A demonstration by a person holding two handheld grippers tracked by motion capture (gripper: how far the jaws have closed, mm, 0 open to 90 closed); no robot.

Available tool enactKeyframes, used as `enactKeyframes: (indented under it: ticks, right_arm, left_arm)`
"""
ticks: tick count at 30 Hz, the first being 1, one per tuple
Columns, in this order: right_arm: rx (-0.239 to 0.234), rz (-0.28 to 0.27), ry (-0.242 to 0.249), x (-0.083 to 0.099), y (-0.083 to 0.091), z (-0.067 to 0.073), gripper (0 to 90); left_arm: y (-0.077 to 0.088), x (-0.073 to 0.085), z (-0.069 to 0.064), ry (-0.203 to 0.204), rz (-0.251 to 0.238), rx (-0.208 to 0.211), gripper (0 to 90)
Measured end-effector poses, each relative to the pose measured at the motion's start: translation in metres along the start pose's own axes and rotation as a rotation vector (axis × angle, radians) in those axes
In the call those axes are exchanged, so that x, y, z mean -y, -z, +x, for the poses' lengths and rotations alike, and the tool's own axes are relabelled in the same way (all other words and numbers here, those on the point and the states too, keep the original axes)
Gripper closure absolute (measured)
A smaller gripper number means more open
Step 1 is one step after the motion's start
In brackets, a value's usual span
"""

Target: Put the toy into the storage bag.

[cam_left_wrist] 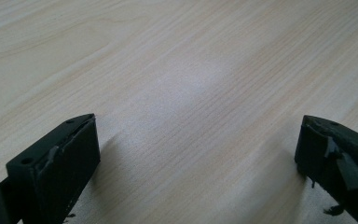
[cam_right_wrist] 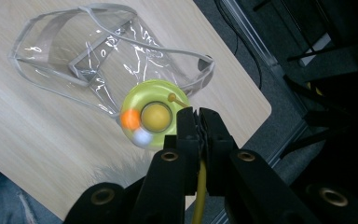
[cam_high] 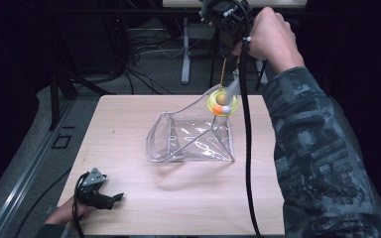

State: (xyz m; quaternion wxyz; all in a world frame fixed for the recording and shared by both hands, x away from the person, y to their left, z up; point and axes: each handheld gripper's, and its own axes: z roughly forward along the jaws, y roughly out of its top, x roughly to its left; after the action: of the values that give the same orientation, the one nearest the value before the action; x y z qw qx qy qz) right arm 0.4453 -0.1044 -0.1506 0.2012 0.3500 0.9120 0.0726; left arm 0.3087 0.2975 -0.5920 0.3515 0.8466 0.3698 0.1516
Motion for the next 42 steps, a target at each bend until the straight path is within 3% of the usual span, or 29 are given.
enactKeyframes:
  ticks: [32,42]
  right_arm:
    - [-0.078,-0.032,0.064,-0.040,-0.026,0.037,87.3]
    - [-0.114,-0.016,0.072,-0.051,-0.056,0.047,87.2]
  left_arm:
    - [0.000,0.000,0.000,-0.003,0.000,-0.001,0.1]
    - [0.000,0.000,0.000,-0.005,0.002,0.000,0.1]
